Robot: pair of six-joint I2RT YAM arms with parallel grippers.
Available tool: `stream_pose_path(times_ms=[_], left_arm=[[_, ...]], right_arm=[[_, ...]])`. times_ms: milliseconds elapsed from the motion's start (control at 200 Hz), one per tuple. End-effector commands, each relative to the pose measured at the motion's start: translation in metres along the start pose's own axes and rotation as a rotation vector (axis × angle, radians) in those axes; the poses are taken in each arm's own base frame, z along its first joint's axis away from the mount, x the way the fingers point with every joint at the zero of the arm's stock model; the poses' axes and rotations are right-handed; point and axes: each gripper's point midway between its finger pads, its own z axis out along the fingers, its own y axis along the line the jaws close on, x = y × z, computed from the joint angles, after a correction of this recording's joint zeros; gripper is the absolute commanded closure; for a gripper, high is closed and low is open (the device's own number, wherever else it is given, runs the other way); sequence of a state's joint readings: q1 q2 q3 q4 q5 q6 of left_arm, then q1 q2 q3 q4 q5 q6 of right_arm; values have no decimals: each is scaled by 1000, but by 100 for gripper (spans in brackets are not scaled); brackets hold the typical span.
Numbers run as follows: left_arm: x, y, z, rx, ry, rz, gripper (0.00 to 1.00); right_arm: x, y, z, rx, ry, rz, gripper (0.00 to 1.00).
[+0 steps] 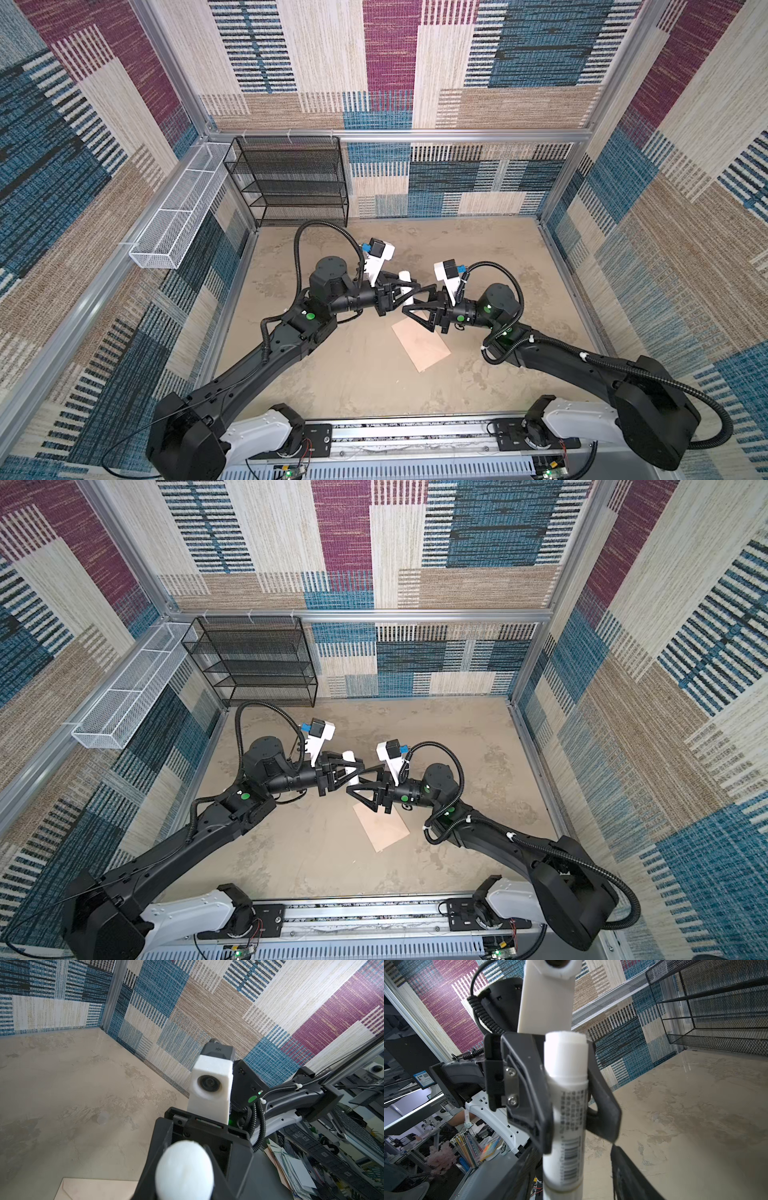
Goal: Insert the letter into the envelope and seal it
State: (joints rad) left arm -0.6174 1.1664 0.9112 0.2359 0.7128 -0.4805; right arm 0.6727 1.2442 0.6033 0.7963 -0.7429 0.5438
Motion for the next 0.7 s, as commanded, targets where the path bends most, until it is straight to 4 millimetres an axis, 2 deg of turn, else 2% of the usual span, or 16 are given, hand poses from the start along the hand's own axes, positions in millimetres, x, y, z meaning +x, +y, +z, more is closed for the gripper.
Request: stream_pose_path(times_ms=[0,185,311,366,451,496,586,691], left_arm=[[-7,-4,0,21,-29,14,77],[-7,-4,0,19,-33,7,76],[-7,-3,0,20,-37,3,75],[-7,-4,1,26,-36,-3,67],[-7,-4,0,26,-34,-10,48],[-5,-5,0,27,-31,-15,43],[-4,-5,-4,22,-47,-16,35],[-5,-9,-8,27,-65,-10,35]], right_arm=[[-10,10,1,-44,-23,-18,49],[-8,11,2,-52,-13,-13,66],[-8,12,1,-52,-10,-18,72],[-8,12,1,-49,-12,-22,75],[-11,14,-1,-49,-21,-30,78],[-12,15,-2,-47,-28,-33,80],[-14,17,-3,-42,-40,-34,80],[-14,17,-4,-41,-36,-32,80]])
